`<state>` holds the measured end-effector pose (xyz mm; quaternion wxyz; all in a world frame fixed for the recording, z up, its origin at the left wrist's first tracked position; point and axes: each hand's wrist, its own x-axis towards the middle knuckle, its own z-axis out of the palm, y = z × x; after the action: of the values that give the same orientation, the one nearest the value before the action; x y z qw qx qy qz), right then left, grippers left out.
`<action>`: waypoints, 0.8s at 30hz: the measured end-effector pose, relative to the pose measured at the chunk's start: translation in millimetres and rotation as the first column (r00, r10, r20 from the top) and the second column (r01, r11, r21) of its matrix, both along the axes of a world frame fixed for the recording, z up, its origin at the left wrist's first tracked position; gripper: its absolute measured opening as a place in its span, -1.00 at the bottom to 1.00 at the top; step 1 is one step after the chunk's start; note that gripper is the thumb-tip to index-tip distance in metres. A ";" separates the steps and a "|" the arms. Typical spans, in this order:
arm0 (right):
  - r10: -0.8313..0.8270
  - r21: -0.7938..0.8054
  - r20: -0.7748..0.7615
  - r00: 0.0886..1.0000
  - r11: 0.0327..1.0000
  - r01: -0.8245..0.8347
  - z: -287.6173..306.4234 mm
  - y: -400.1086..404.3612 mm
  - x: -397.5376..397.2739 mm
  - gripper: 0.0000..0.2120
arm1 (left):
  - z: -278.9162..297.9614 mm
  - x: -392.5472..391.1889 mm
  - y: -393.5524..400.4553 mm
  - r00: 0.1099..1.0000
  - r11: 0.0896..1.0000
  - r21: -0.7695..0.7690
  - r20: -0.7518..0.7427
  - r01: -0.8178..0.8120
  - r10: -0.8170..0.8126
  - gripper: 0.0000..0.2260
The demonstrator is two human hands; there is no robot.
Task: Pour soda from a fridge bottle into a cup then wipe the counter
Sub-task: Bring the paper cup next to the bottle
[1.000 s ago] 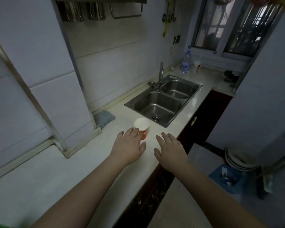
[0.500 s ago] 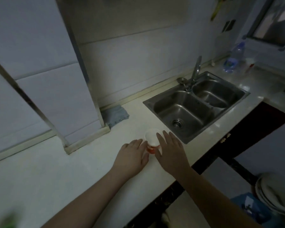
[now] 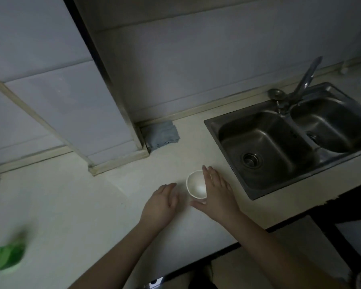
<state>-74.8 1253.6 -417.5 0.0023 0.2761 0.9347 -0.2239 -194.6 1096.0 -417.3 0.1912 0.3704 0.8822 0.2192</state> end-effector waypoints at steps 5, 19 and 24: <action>-0.116 -0.203 -0.118 0.986 0.975 0.091 -7.3 6.7 -2.5 0.14 | -17.6 5.1 7.0 0.943 0.975 -0.018 0.252 -0.220 0.217 -0.66; -0.331 -0.576 -0.270 0.904 0.808 0.125 -30.0 6.9 -1.6 -0.02 | -43.2 20.7 27.0 0.740 0.905 -0.069 0.551 -0.419 0.385 -0.62; -0.305 -0.590 -0.323 0.896 0.805 0.062 -17.4 5.4 -5.0 -0.04 | -44.5 26.5 27.5 0.563 0.828 -0.068 0.702 -0.556 0.435 -0.51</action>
<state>-79.8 1259.0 -434.9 -0.1304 0.3018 0.7738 -0.5414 -168.1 1123.5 -461.8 0.4058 0.0113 0.7918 0.4562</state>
